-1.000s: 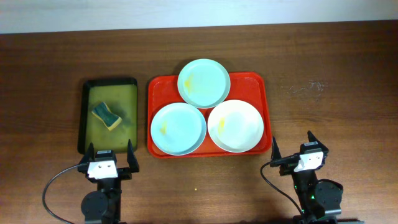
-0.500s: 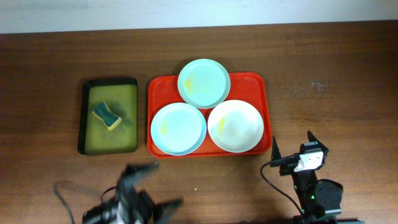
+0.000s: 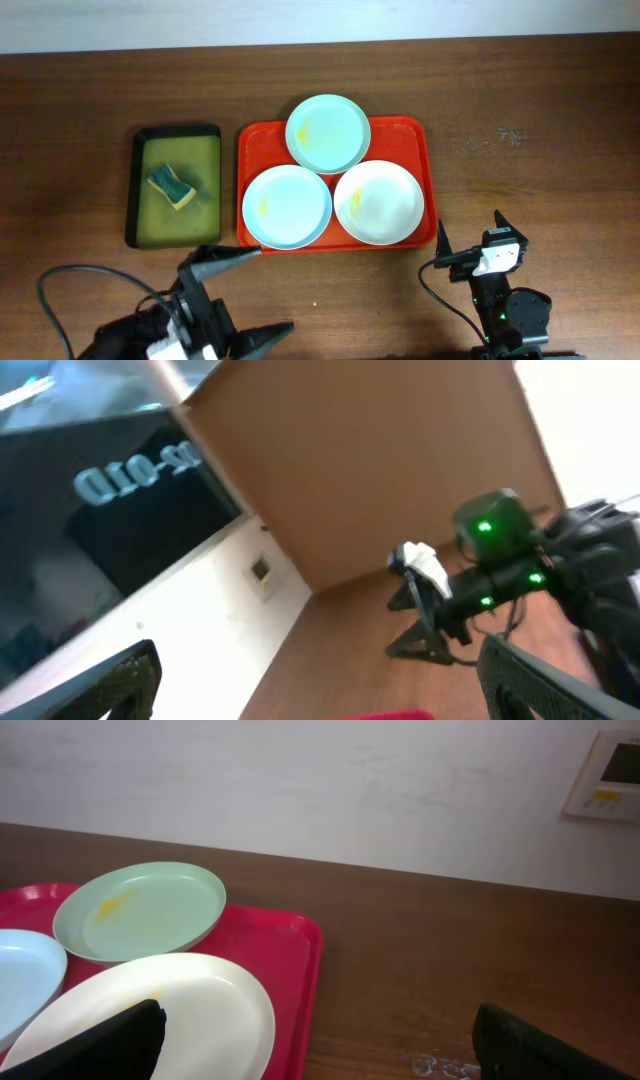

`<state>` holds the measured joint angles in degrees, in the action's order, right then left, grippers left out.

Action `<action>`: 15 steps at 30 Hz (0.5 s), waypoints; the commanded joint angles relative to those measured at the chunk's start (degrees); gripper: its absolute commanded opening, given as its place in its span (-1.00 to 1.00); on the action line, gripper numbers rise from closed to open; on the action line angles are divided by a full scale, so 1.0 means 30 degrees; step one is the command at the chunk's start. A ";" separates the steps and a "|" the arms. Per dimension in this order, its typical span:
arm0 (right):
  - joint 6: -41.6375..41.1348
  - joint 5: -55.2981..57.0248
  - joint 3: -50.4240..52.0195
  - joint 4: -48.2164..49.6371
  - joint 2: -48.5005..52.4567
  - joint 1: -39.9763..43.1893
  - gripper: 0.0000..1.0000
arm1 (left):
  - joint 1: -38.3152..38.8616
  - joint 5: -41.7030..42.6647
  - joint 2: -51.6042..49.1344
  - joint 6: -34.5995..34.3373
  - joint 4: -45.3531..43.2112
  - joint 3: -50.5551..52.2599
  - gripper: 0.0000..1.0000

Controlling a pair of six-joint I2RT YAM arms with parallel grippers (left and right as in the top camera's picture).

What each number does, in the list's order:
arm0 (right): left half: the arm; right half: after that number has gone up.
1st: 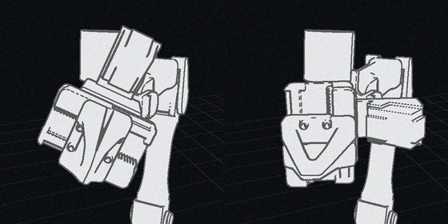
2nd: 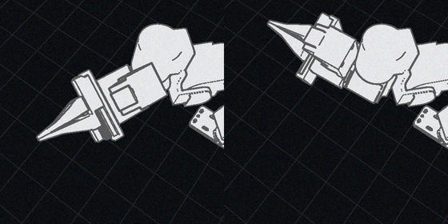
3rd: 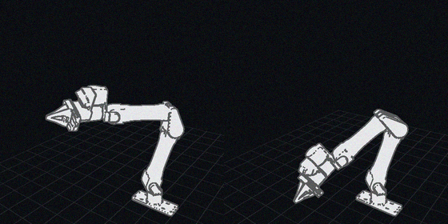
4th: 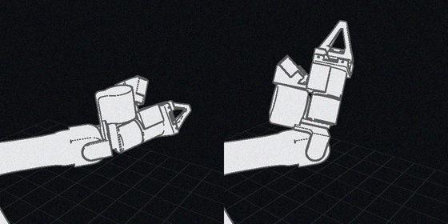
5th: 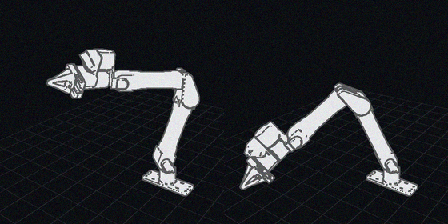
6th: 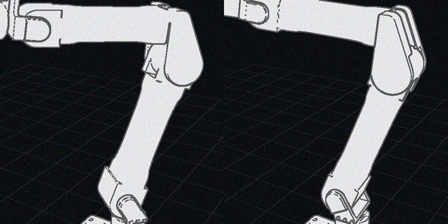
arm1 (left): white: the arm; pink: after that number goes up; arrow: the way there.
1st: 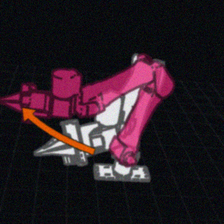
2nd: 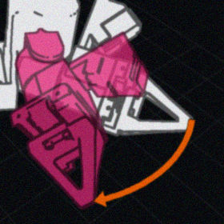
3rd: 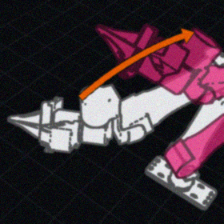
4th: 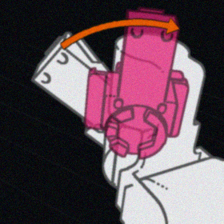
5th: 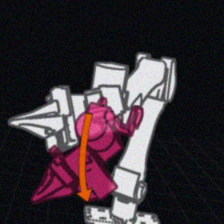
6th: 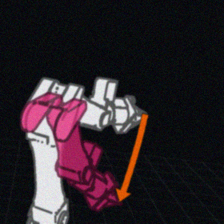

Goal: Clean dirty plates on tray and stack at the side
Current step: 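Move the left gripper over the black tray toward the sponge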

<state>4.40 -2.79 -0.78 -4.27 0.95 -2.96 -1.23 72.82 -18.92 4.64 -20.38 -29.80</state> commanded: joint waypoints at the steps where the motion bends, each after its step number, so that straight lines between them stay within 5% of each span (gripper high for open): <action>1: -0.0182 0.0160 0.0153 -0.0015 -0.0073 0.0138 0.97 | -0.0015 0.1056 -0.0903 -0.0889 -0.1770 -0.0568 0.98; 3: -0.0182 0.0160 0.0153 -0.0015 -0.0073 0.0138 0.97 | -0.0022 -0.0335 -0.1996 -0.2208 -0.1078 -0.1421 0.99; 8: -0.0182 0.0160 0.0153 -0.0015 -0.0073 0.0138 0.97 | -0.1005 -0.0474 -0.6921 -0.2259 0.5836 -0.4947 0.98; 12: -0.0182 0.0160 0.0153 -0.0015 -0.0073 0.0138 0.97 | -0.1144 -0.0197 -0.9938 -0.2259 0.6375 -0.5071 0.98; 15: -0.0182 0.0160 0.0153 -0.0007 -0.0073 0.0138 0.97 | -0.1144 -0.2761 -1.0717 -0.2266 0.6586 -0.5377 0.98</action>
<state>4.43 -2.79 -0.78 -4.27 0.95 -2.96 -4.38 71.05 -50.00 -1.39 -0.89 -44.36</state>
